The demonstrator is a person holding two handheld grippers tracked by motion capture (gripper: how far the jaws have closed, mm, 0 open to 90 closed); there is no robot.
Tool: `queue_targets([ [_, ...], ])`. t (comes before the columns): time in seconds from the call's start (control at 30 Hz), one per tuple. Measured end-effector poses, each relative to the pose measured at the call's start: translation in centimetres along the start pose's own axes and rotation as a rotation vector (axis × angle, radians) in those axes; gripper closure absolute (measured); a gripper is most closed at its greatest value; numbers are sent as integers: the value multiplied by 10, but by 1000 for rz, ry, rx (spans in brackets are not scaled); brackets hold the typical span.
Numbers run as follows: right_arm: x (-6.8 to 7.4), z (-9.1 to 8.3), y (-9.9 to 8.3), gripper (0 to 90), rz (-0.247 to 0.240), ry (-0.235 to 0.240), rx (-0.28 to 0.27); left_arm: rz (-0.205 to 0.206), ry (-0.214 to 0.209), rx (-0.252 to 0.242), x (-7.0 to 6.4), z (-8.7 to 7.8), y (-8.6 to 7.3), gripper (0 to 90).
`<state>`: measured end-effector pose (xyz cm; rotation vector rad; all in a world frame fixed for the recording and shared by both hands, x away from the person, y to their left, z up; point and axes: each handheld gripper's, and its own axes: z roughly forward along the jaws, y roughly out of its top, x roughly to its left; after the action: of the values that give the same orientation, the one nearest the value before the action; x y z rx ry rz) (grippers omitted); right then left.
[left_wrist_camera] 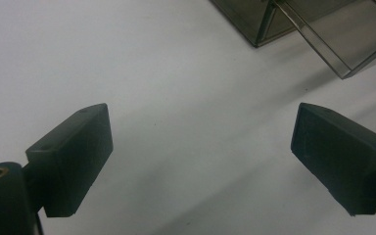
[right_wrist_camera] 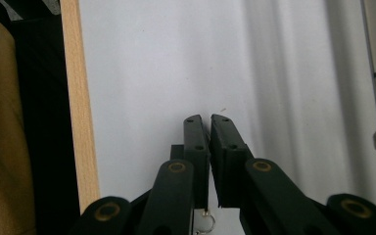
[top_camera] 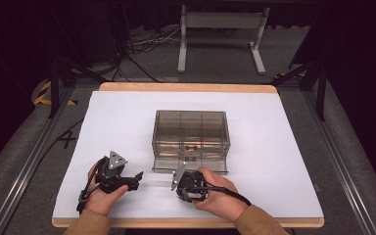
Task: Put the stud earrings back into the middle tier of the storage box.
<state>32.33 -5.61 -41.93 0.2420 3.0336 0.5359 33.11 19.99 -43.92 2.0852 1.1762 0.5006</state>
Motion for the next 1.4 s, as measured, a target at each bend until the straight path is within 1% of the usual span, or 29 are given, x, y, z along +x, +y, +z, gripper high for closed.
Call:
queue_targets([
  [0.03, 0, 0, 0, 866, 7, 1, 1, -1, -1, 0, 0, 0, 0, 92],
  [0.13, -1, 0, 0, 868, 1, -5, -5, 0, -1, 0, 0, 0, 0, 92],
  [0.3, -1, 0, 1, 869, 10, 2, 0, -2, 1, 2, 1, -1, 0, 92],
  [0.37, -1, -1, 1, 869, 13, 12, -8, -2, -1, 4, 1, -1, 0, 92],
  [0.43, 0, -2, 3, 870, 6, 16, -9, 0, 0, 3, 1, -1, 0, 92],
  [0.5, -1, -3, 3, 870, -2, 10, -18, 0, 0, 2, 1, -1, 0, 93],
  [0.67, -1, -12, 5, 869, 5, 24, -28, 0, 0, 2, 1, -1, 0, 92],
  [0.73, -2, -16, 5, 869, 5, 25, -33, -2, 0, 0, 1, -1, 0, 93],
  [0.8, -3, -19, 6, 869, 1, 18, -51, -2, 0, 0, 1, -1, 0, 93],
  [0.83, -3, -22, 6, 869, 12, 22, -44, -2, -2, 2, 1, -1, 0, 92],
  [0.87, -4, -24, 6, 869, 7, 23, -55, -2, -1, 2, 1, -1, 0, 93],
  [0.9, -4, -24, 6, 869, 7, 23, -55, -2, -1, 2, 1, -1, 0, 93],
  [0.93, -4, -26, 6, 869, 16, 24, -55, -2, -2, 2, 1, -1, 0, 93],
  [1.03, -5, -31, 7, 869, 14, 25, -66, -2, -2, 2, 1, -1, 0, 92],
  [1.17, -6, -37, 8, 869, 23, 24, -69, -1, -2, 2, 1, -1, 0, 93],
  [1.2, -7, -39, 8, 869, 15, 24, -79, -2, -2, 1, 1, -1, 0, 93],
  [1.23, -7, -41, 8, 869, 25, 27, -77, -1, -2, 2, 1, -1, 0, 92],
  [1.27, -7, -41, 8, 869, 25, 27, -77, -1, -2, 2, 1, -1, 0, 92],
  [1.3, -9, -43, 8, 869, 18, 27, -87, -1, -2, 1, 1, -1, 0, 92],
  [1.37, -9, -48, 9, 869, 28, 29, -94, -3, -1, -1, 1, -1, 0, 92],
  [1.4, -10, -49, 9, 869, 23, 28, -98, -3, -1, -1, 1, -1, 0, 93],
])
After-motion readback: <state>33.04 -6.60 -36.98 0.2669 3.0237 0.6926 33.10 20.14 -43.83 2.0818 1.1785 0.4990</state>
